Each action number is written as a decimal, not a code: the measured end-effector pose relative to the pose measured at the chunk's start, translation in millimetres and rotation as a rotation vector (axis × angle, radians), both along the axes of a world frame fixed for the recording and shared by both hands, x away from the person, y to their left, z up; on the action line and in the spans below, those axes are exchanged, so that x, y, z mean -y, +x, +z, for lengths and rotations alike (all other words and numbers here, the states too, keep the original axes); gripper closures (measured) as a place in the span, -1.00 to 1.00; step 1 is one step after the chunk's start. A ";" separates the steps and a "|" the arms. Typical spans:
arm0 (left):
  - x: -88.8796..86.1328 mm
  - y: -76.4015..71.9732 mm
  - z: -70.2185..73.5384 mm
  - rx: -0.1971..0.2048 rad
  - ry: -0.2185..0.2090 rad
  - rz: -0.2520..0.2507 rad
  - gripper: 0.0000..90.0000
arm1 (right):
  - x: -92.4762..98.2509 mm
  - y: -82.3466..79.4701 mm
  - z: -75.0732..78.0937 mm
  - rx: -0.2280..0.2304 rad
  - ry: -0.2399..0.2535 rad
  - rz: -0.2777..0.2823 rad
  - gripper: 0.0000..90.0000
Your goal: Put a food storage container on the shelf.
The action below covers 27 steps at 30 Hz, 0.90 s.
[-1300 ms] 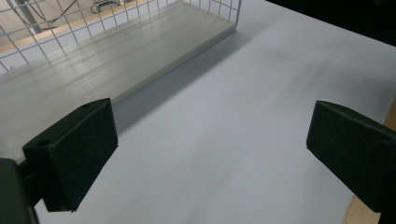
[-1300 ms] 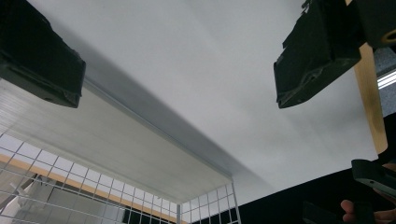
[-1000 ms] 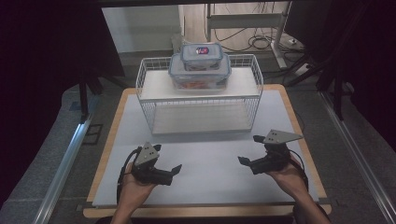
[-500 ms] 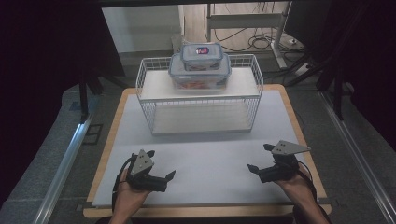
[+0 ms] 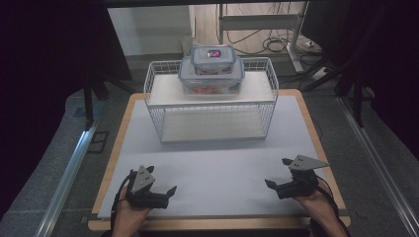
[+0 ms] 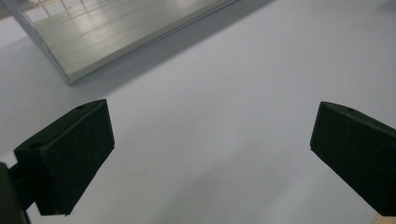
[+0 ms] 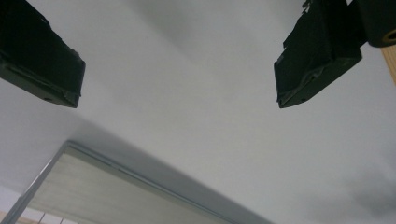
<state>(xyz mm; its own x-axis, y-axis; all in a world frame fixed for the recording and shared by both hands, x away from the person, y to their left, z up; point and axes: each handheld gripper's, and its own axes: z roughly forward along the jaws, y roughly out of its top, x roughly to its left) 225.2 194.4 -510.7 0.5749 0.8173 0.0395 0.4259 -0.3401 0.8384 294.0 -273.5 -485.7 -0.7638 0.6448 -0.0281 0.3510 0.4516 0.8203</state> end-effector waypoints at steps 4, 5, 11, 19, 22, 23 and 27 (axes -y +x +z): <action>-4.3 -0.2 -6.8 -0.007 0.017 0.016 -1.00 | 4.8 -0.4 -6.5 -0.019 -0.014 -0.009 -0.95; -5.1 0.4 -8.6 -0.009 0.024 0.018 -1.00 | 6.2 -0.3 -8.2 -0.023 -0.019 -0.012 -0.95; -5.5 5.2 -19.7 -0.056 0.045 0.022 -1.00 | 12.8 4.6 -17.4 -0.056 -0.032 -0.031 -0.95; -1.7 8.3 -25.8 -0.100 0.085 0.015 -1.00 | 12.4 8.4 -26.8 -0.104 -0.071 -0.022 -0.95; -1.7 9.0 -26.9 -0.108 0.085 0.014 -1.00 | 11.5 9.3 -29.3 -0.117 -0.089 -0.017 -0.95; -1.6 9.2 -27.1 -0.110 0.088 0.014 -1.00 | 11.2 9.4 -29.9 -0.121 -0.092 -0.016 -0.95; -1.4 9.5 -27.4 -0.114 0.089 0.013 -1.00 | 10.9 9.7 -31.0 -0.122 -0.106 -0.011 -0.95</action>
